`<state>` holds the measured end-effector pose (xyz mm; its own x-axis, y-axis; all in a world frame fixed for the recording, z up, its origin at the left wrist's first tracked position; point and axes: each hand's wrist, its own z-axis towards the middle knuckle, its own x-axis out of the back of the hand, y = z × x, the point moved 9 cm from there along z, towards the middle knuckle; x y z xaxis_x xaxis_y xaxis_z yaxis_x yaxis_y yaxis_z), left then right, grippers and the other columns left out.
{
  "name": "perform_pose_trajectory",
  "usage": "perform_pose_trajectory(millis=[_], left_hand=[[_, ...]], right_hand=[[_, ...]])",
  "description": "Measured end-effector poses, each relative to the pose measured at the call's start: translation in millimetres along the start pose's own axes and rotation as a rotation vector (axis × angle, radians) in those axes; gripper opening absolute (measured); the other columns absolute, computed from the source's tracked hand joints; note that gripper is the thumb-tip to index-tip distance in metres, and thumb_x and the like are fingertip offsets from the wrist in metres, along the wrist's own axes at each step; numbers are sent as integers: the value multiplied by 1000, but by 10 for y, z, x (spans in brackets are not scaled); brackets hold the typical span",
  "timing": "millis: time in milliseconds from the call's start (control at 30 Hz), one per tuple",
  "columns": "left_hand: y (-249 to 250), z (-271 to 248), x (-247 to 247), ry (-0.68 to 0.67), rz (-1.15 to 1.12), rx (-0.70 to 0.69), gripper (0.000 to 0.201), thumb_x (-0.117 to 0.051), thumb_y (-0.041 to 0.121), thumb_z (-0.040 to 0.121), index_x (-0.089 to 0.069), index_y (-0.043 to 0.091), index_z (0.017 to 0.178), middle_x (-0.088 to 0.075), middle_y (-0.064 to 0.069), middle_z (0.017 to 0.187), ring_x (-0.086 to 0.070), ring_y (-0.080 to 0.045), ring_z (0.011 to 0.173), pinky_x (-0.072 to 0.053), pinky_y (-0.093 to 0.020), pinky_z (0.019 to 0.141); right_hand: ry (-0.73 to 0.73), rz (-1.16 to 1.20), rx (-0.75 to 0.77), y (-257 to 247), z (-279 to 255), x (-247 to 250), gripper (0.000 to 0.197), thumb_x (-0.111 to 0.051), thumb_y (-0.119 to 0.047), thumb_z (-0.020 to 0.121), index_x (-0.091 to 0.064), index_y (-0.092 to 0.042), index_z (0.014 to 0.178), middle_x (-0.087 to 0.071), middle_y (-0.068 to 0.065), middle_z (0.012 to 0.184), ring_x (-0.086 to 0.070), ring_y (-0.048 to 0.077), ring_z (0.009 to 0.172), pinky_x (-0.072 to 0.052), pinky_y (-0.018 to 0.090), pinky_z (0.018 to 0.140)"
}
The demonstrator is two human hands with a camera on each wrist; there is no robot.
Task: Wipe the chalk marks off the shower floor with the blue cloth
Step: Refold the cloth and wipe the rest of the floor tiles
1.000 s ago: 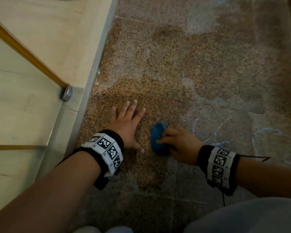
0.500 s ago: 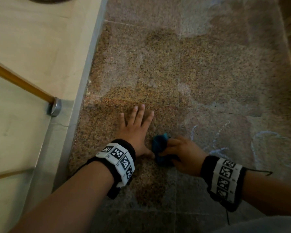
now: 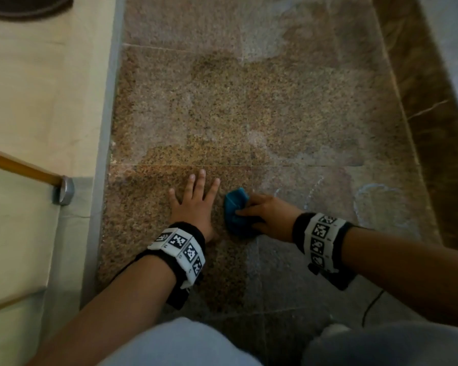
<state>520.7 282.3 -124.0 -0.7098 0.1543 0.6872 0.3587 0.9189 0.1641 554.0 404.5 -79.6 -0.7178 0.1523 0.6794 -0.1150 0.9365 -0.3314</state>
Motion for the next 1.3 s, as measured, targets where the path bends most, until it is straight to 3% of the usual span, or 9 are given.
perform_pose_trajectory(millis=[167,267,333,467,600,733,933,1100,1300], left_hand=[[-27,71,34,22,-36,40,117,-73,27,85,25,38,147,40,2,151,28,-24,144,2,-60,116],[-55,92,-42,0,-28,43,128,-79,47,74,28,39,145,42,4,149,29,-23,143,4,-60,114],[-54,64,-37,-10,-11,29,135,-78,59,66,29,37,144,43,4,149,30,-23,143,4,-59,114],[-53,28,25,-8,-9,25,135,-77,63,65,25,34,148,40,2,152,28,-23,144,2,-60,116],[-63,13,34,-37,2,60,137,-76,67,61,23,34,149,38,3,152,26,-22,144,0,-57,117],[17,-13,82,-29,38,83,138,-73,73,59,24,31,149,37,1,153,27,-22,144,4,-53,117],[307,71,178,0,10,43,139,-72,73,61,28,30,147,40,2,151,31,-21,142,9,-52,115],[376,141,72,-84,21,66,141,-75,70,59,31,33,145,46,2,147,35,-23,140,7,-65,111],[350,168,16,-100,17,91,144,-78,69,57,34,35,143,47,3,146,35,-23,140,5,-70,109]], right_hand=[[151,10,-59,370,10,344,45,-49,-16,96,-43,-19,140,-41,7,135,-42,26,122,-32,29,102],[330,-11,7,359,264,401,45,-49,-17,96,-43,-17,140,-43,8,137,-40,30,124,-32,36,107],[342,-146,140,79,304,279,43,-58,-23,90,-52,-19,133,-51,3,132,-44,29,117,-37,36,102],[397,-390,542,-359,107,-6,44,-88,-36,53,-75,-30,94,-69,-12,91,-47,13,89,-49,24,74],[447,-100,261,360,368,441,36,-62,-7,82,-66,-14,116,-61,11,119,-54,39,104,-47,48,90],[408,-235,117,527,239,465,44,-37,-20,100,-35,-19,144,-35,0,146,-32,27,124,-26,33,105],[356,-6,301,539,199,249,39,-58,-14,89,-58,-16,128,-48,7,131,-46,32,115,-38,40,102],[490,99,-179,1352,227,597,39,-54,-17,92,-52,-16,131,-41,11,132,-41,32,120,-34,35,104],[287,-92,199,524,22,63,46,-47,-20,94,-42,-24,140,-36,4,136,-35,28,121,-32,37,106]])
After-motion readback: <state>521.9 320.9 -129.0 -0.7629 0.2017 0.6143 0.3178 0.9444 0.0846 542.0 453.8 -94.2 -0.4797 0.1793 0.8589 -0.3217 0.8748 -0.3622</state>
